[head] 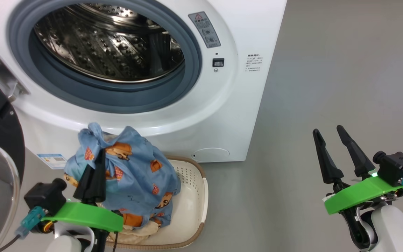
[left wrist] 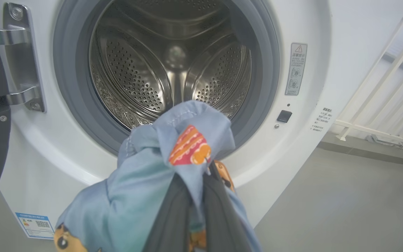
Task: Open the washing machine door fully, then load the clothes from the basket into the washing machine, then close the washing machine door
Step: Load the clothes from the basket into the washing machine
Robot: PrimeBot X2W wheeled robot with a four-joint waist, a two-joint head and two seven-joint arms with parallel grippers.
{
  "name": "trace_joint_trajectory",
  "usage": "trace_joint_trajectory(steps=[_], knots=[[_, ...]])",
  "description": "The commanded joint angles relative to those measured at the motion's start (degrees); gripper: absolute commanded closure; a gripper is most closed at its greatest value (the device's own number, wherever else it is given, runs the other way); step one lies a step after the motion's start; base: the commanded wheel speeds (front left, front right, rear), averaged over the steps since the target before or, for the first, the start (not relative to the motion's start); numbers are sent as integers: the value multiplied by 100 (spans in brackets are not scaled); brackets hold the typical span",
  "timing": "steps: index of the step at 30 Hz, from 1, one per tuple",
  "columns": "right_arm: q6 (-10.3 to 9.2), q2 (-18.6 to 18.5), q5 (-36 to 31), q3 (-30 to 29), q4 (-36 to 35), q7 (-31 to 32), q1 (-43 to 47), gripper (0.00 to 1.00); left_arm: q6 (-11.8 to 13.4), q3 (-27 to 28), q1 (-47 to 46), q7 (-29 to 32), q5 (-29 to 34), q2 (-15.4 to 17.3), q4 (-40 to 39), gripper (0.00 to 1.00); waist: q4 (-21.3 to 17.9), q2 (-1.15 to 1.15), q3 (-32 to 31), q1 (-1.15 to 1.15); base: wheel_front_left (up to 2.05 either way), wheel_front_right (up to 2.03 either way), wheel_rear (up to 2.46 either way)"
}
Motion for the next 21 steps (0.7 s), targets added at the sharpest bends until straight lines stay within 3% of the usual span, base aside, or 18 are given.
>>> trace_joint_trajectory(steps=[1,13,21], knots=[[9,-49,64,95,-121,-27,50,0,48,235,-42,-41,79,66,-238,100,27,0,-52,0,0,0,0],[9,-140,86,148,-175,-27,62,0,103,378,129,-41,266,-62,-757,100,35,0,-22,0,0,0,0],[9,-191,104,213,-203,-27,9,0,93,414,-357,-41,450,-9,-765,100,20,0,133,0,0,0,0]])
